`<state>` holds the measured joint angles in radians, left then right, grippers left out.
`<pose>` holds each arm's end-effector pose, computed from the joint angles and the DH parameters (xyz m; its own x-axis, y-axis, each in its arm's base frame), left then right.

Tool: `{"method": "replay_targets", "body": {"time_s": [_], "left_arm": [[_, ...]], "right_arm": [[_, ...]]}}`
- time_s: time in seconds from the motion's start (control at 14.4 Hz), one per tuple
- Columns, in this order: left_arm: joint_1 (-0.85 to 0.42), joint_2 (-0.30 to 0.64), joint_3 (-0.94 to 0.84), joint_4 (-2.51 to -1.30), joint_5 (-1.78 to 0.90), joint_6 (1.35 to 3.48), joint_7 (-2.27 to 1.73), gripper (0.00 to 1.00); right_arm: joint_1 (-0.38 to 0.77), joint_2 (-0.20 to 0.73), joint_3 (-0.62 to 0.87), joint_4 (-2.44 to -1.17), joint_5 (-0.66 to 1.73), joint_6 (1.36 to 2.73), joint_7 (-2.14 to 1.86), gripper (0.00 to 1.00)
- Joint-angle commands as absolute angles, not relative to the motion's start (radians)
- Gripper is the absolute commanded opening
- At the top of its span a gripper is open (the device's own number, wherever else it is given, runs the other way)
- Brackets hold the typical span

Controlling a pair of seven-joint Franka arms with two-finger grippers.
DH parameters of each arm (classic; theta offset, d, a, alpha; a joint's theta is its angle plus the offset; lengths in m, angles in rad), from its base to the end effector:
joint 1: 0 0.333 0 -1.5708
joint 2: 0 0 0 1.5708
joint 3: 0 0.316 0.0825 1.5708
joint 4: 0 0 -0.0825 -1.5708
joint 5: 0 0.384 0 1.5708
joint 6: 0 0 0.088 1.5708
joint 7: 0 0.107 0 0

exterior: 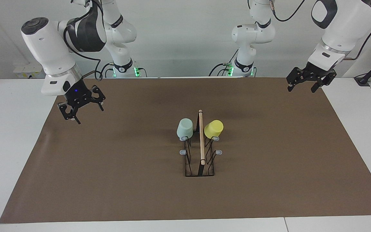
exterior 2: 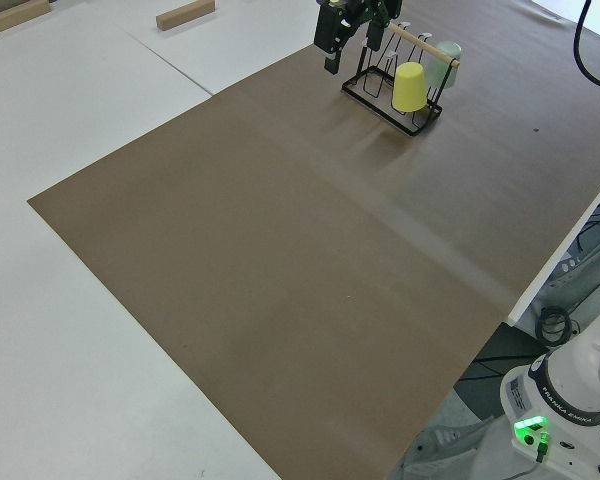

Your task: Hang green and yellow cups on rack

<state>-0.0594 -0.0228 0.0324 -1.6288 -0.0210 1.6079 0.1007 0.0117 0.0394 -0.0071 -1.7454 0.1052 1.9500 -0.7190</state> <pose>0.5499 -0.0168 0.6129 0.9920 -0.1266 0.0041 -0.1266 -0.9917 0.0214 0.5921 0.0098 0.5539 0.7537 0.6293 0.1897 0.6362 -0.7710 0.0300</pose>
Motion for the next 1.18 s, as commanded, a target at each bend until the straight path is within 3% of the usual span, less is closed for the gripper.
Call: {"method": "replay_targets", "body": {"time_s": [0.0,0.76,1.11], "left_arm": [[-0.069,-0.028,0.041,-1.626,-0.023,1.591,0.089,1.00],[-0.060,-0.029,0.041,-1.626,-0.025,1.589,0.098,1.00],[-0.058,-0.031,0.040,-1.629,-0.025,1.594,0.100,1.00]], "right_arm": [[-0.003,0.126,-0.005,-1.583,0.077,1.834,-0.698,1.00],[-0.043,0.140,-0.017,-1.514,0.069,1.707,-0.605,1.00],[-0.043,0.138,-0.008,-1.497,0.081,1.628,-0.335,1.00]]}}
